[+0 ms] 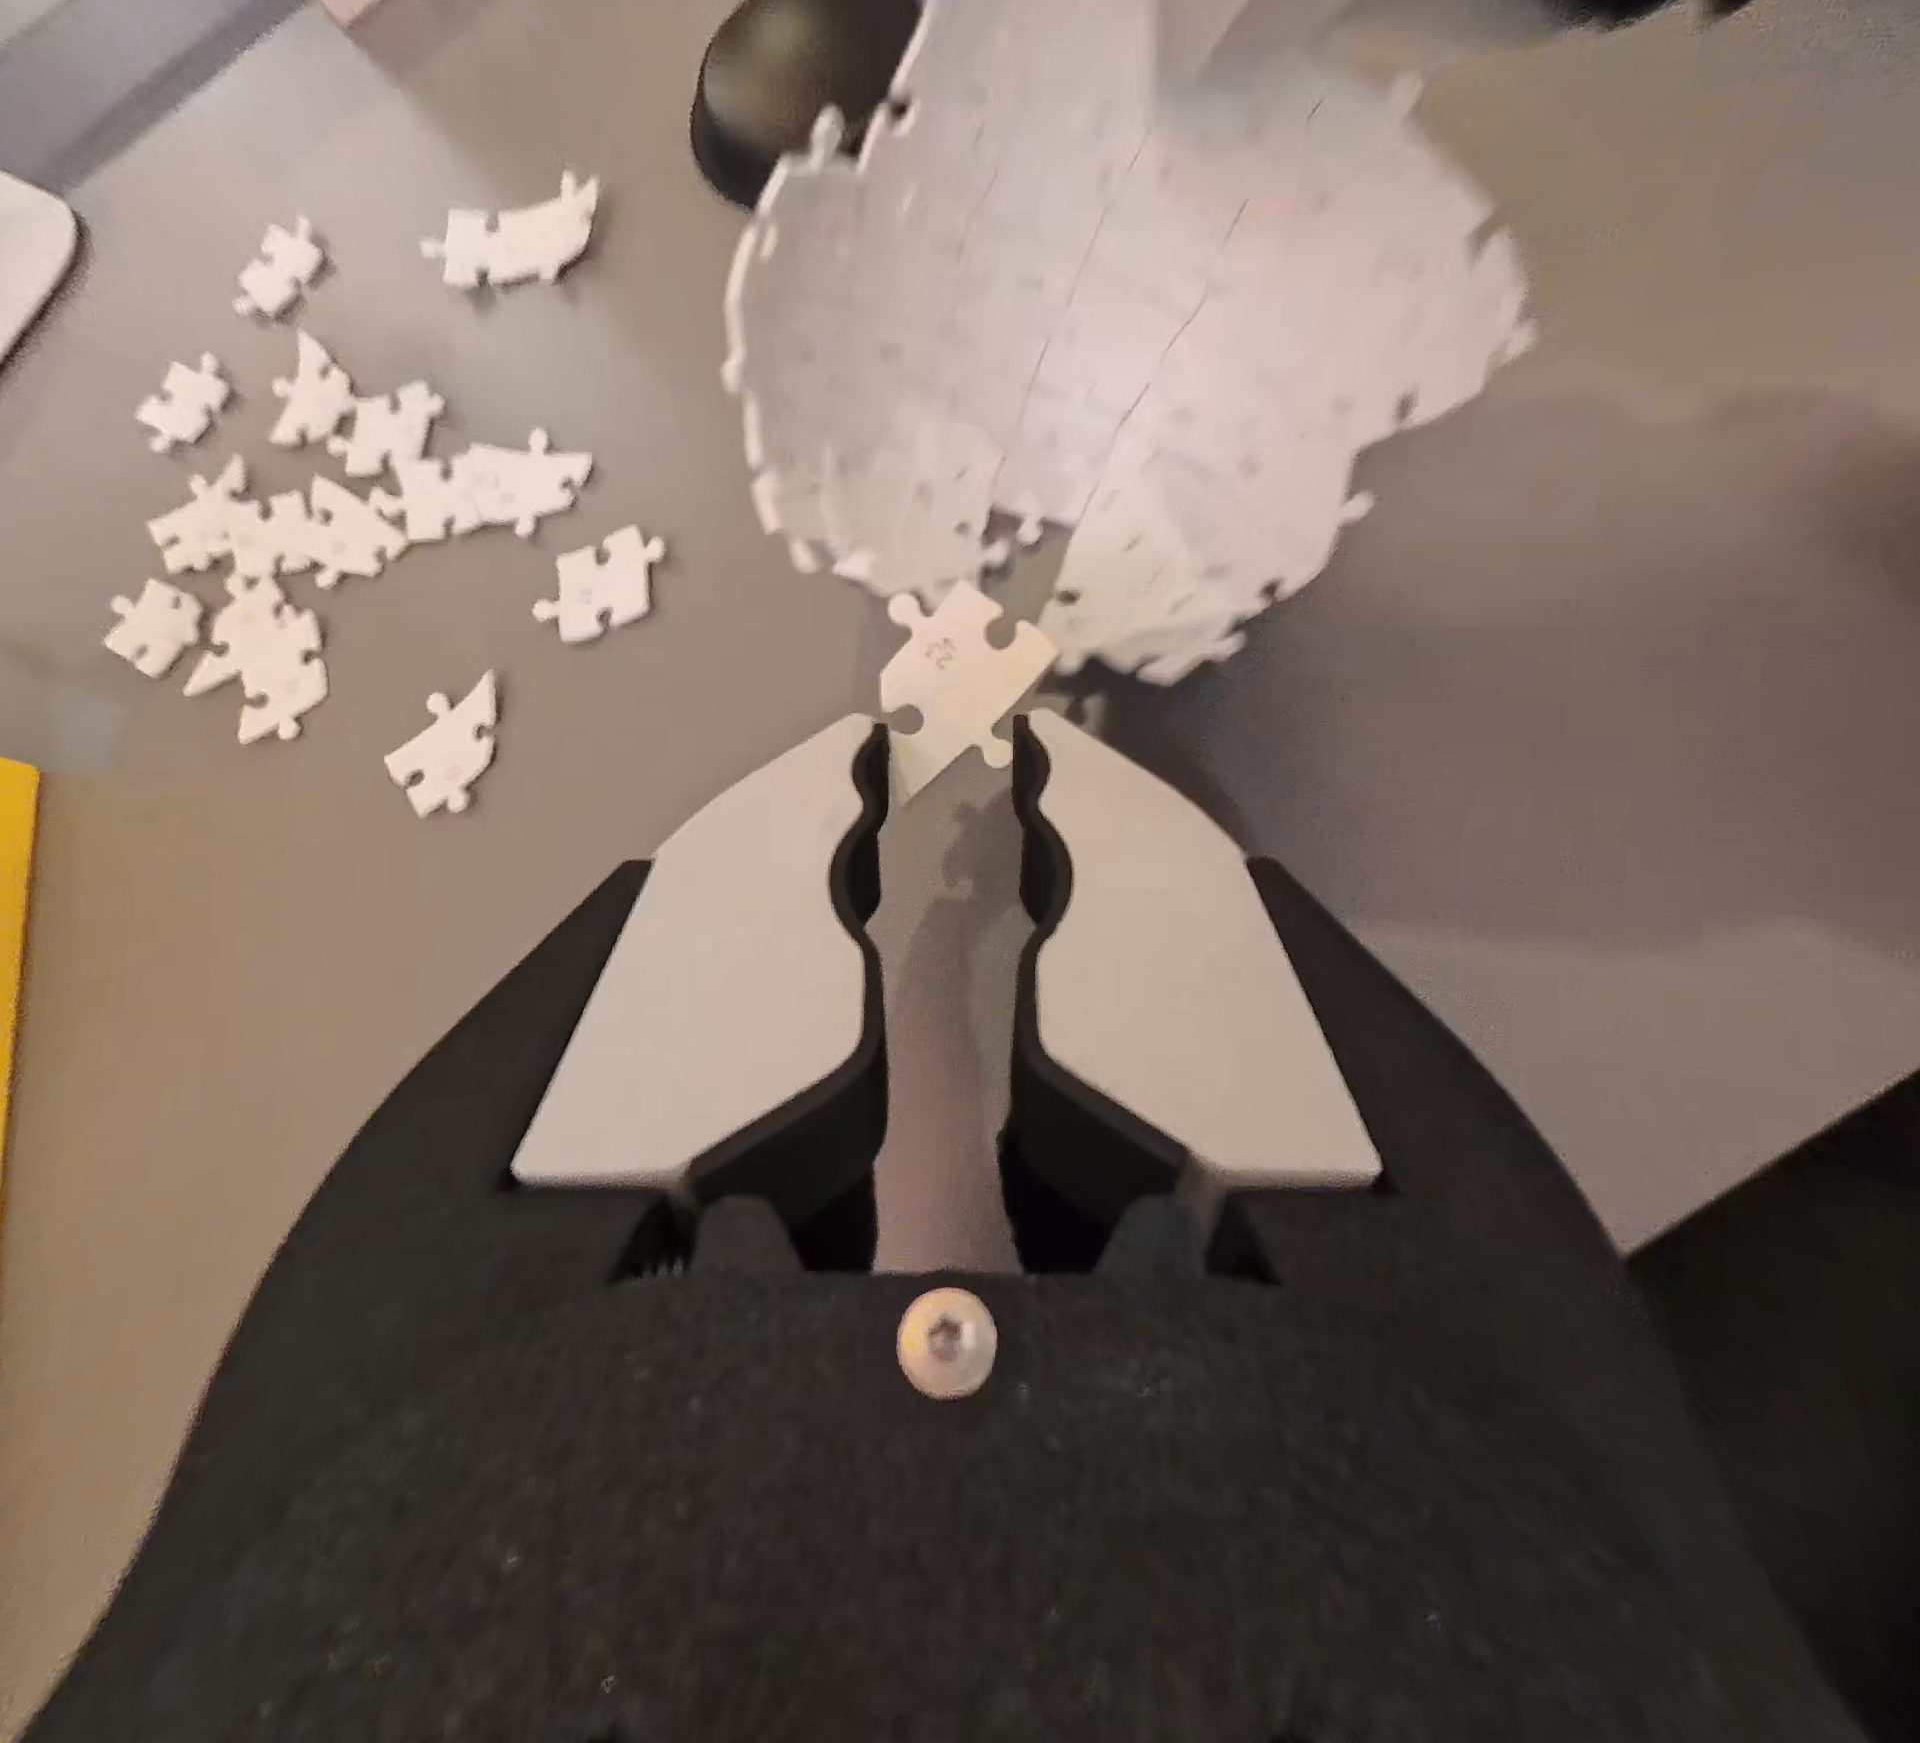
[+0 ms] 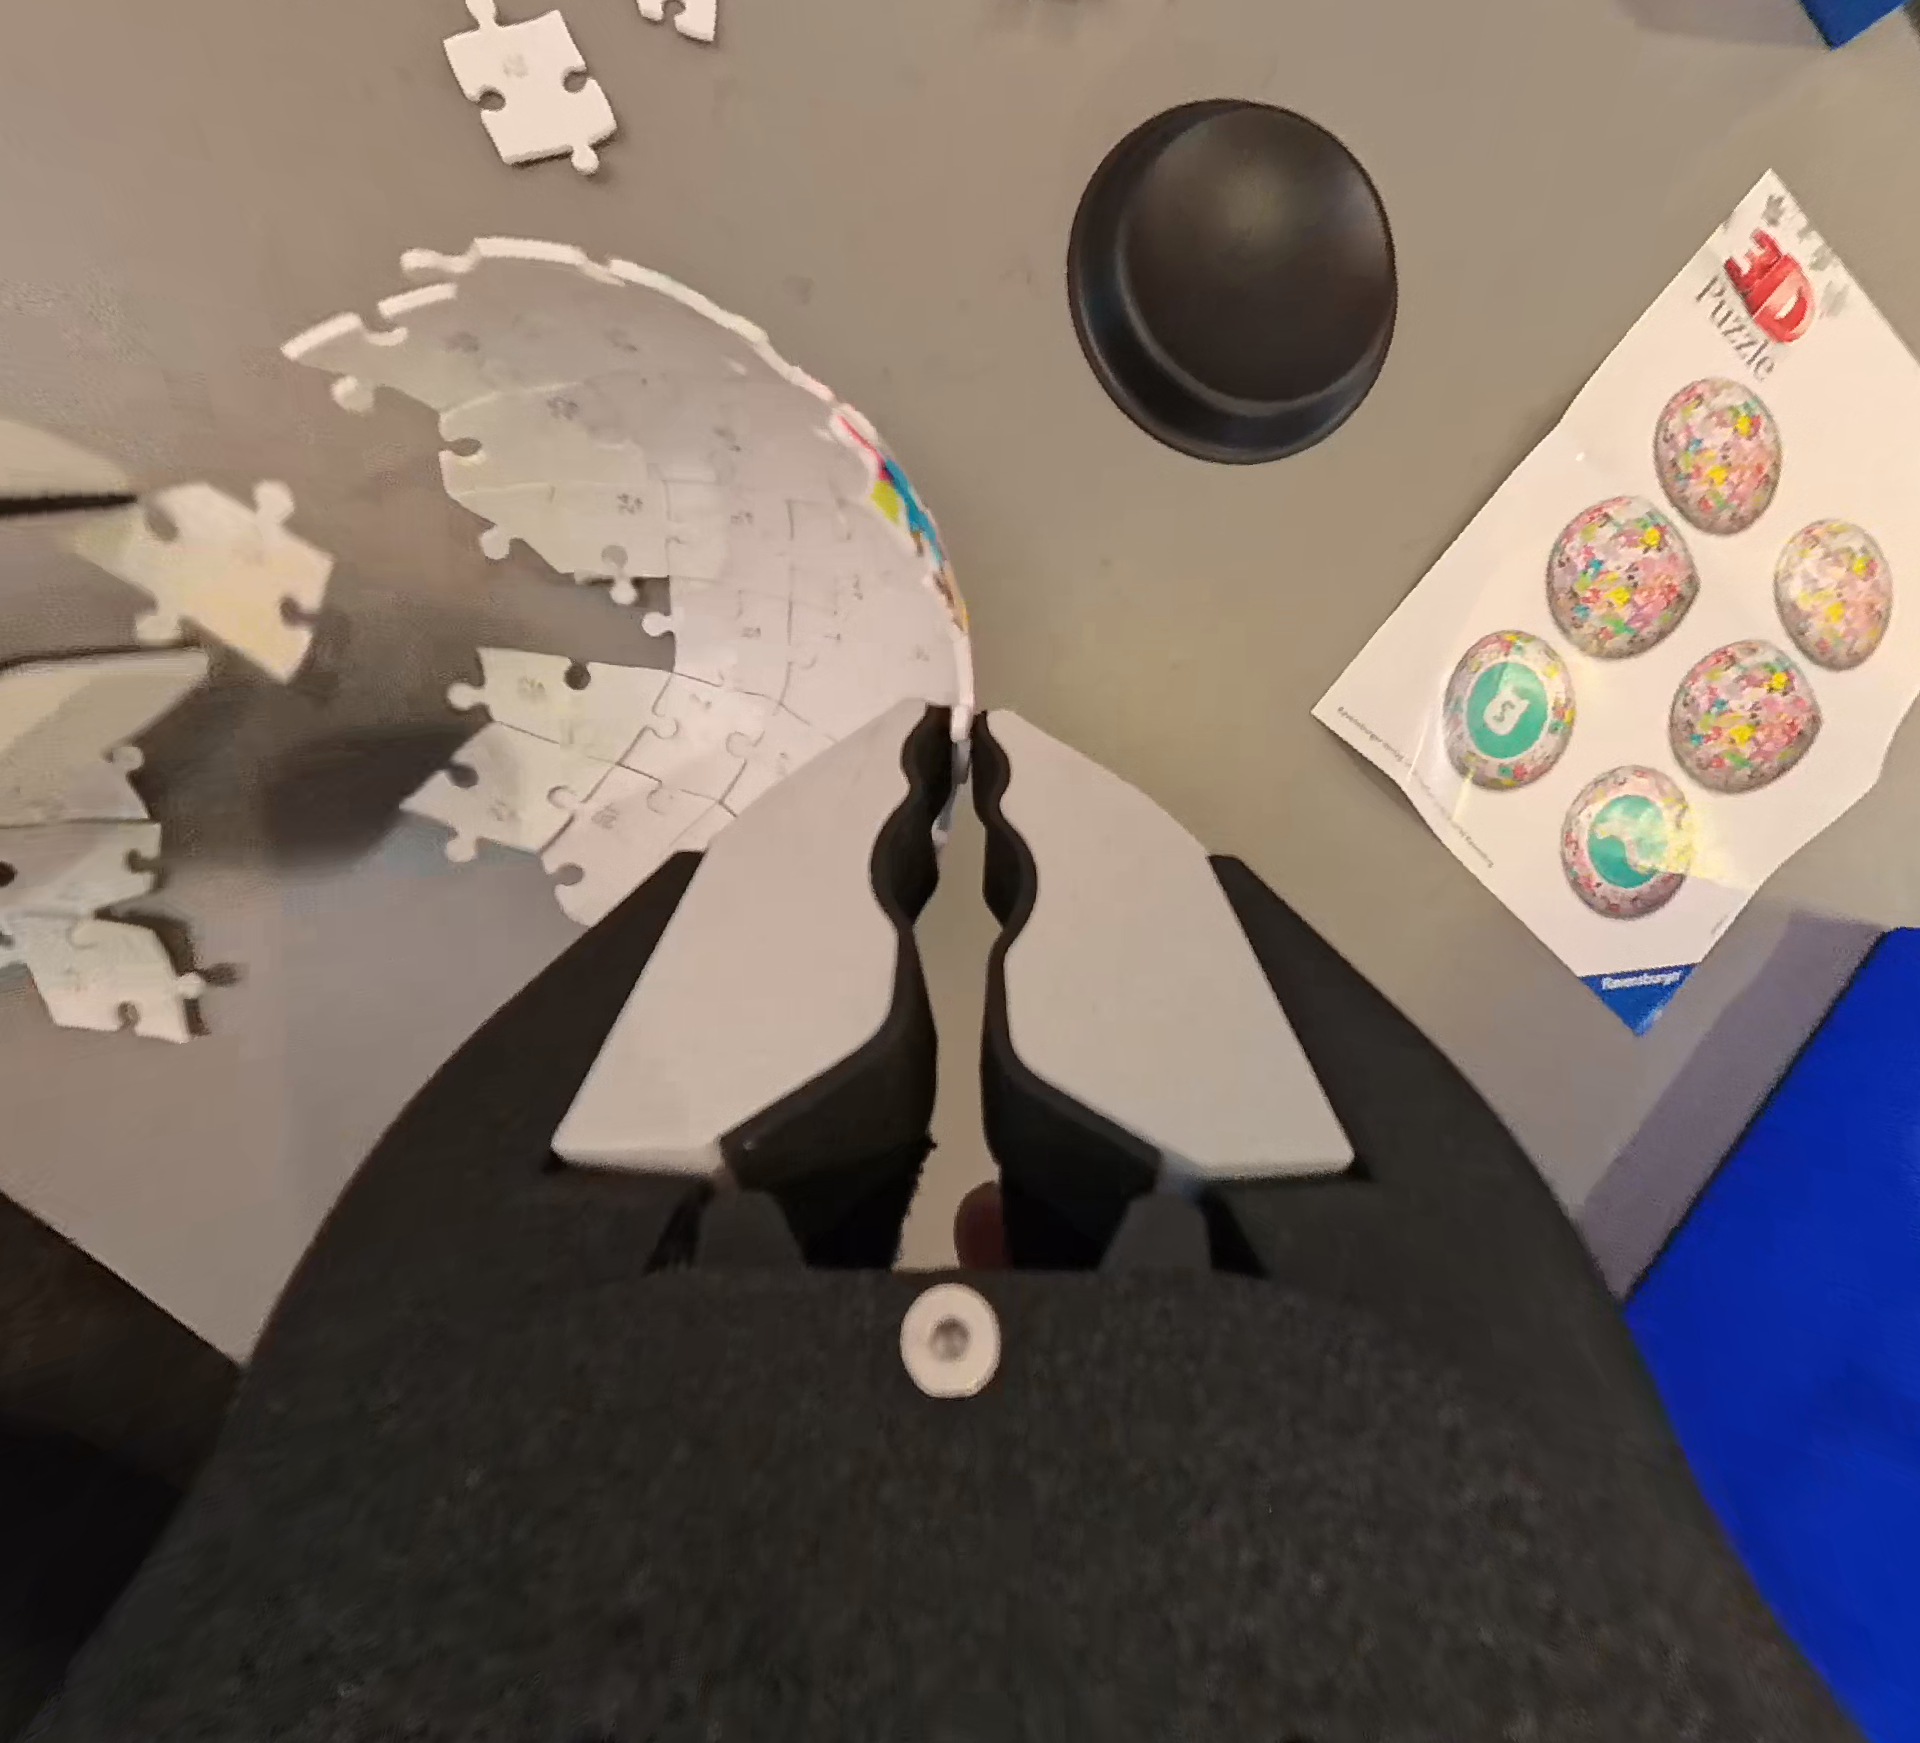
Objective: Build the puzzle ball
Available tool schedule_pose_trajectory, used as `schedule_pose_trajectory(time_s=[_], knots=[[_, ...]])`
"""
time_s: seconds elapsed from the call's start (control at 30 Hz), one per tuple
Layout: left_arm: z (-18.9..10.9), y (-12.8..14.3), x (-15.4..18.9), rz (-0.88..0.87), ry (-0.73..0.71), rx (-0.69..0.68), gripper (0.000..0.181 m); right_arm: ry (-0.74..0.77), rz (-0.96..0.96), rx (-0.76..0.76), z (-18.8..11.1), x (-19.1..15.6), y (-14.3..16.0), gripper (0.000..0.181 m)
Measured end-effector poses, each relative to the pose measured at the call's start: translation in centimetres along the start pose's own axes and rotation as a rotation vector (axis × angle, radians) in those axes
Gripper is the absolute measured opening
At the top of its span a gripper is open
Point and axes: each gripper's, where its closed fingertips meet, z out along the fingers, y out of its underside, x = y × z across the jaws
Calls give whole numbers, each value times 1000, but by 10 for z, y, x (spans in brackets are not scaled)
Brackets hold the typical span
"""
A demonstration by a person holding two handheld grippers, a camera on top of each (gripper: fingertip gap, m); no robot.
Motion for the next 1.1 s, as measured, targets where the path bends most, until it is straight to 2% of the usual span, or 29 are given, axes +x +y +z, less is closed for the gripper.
schedule_pose_trajectory(time_s=[0.1,0.2,0.4,0.63,0.93,1.1], knots=[[3,-19,10,-1,-43,-42,22,-15,20,-18,2,1,3,4],[19,-31,13,-77,-16,-108,22,-18,27,-35,4,3,6,4],[48,-20,18,-135,-4,-284,22,-36,36,-43,5,3,8,5],[50,-13,24,-103,-30,-364,22,-84,73,-111,5,4,20,5],[45,-17,34,-76,-16,-364,22,-74,67,-171,-1,5,28,5],[35,-22,43,-166,106,-321,23,-57,41,-183,-1,4,28,6]])
